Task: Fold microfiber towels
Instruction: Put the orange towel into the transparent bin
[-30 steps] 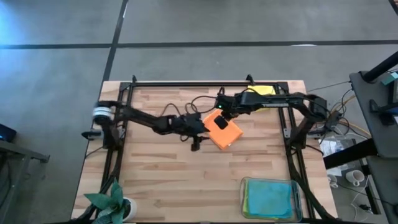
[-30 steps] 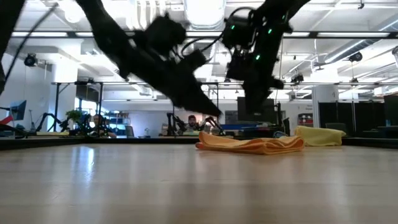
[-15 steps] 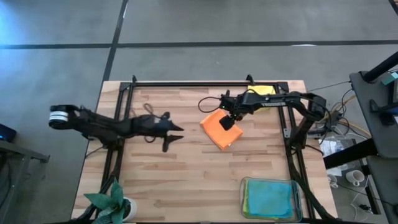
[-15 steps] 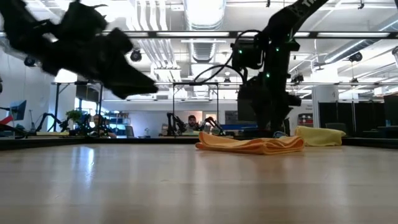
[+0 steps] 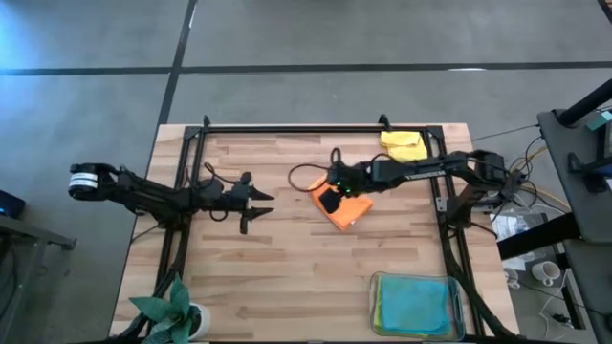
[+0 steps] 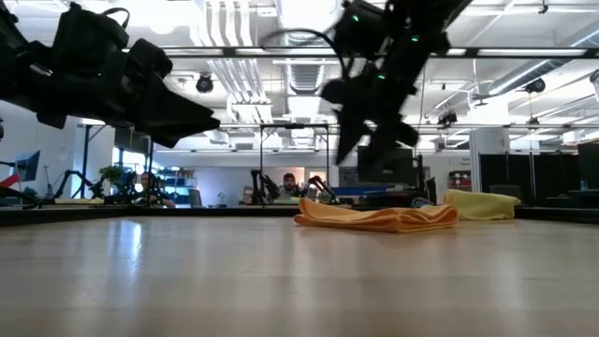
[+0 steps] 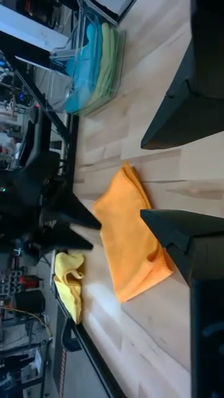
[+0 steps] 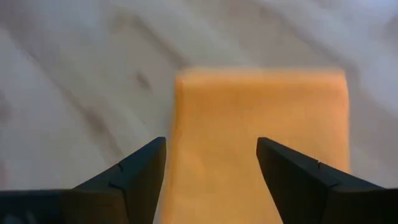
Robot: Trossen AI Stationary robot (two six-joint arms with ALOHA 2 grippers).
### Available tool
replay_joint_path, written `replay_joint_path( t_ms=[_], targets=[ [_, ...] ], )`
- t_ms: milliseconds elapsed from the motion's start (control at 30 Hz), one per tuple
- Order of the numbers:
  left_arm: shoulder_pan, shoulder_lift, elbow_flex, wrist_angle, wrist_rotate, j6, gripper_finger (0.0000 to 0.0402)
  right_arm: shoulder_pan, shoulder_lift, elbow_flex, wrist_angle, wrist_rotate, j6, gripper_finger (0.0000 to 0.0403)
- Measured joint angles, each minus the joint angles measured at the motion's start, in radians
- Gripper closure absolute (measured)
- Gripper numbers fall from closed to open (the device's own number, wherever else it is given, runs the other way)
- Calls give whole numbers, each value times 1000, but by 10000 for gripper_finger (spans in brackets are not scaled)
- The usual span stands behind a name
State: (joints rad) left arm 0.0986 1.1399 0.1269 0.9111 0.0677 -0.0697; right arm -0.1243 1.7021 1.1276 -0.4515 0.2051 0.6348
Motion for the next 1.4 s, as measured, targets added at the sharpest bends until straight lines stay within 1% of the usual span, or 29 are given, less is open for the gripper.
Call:
replay_joint_path(
  t_ms=[67, 167, 300, 433, 533, 633, 700, 800, 900, 1000, 1067, 1167, 1267, 1333, 1400],
  targets=[
    [0, 1, 5, -4, 0, 0, 249, 1, 41, 33, 39, 48, -2, 154],
    [0, 4, 9, -4, 0, -2, 249, -13, 124, 88, 43, 106, -12, 155],
    [-1, 4, 5, -6, 0, -13, 249, -23, 252, 149, 15, 138, -14, 158],
    [-1, 4, 1, -9, 0, -28, 249, -17, 376, 228, 5, 137, -49, 158],
    [-1, 4, 1, -9, 0, -28, 249, 12, 442, 306, 20, 115, -131, 158],
    [-1, 4, 1, -9, 2, -29, 249, 58, 490, 379, 24, 26, -188, 159],
    [-1, 4, 1, -8, 3, -28, 249, 96, 511, 420, 21, -29, -203, 159],
    [-2, 4, 1, -8, 6, -28, 249, 163, 529, 463, 13, -78, -205, 159],
    [-2, 4, 4, -5, 6, -28, 249, 239, 536, 484, 12, -90, -200, 159],
    [-2, -4, 5, -6, 12, -29, 249, 315, 536, 486, 13, -92, -160, 159],
    [-1, -16, 4, -5, 60, -38, 249, 373, 536, 486, 13, -91, -127, 159],
    [-10, -50, -4, -21, 152, -109, 249, 465, 536, 486, 15, -86, -85, 158],
    [-61, -100, -16, -79, 189, -135, 249, 545, 536, 486, 26, -81, 6, 158],
    [-114, -121, -24, -135, 186, -134, 249, 578, 537, 507, 6, -72, 94, 158],
    [-163, -135, -27, -152, 162, -133, 249, 592, 539, 557, -58, -52, 168, 158]
  ],
)
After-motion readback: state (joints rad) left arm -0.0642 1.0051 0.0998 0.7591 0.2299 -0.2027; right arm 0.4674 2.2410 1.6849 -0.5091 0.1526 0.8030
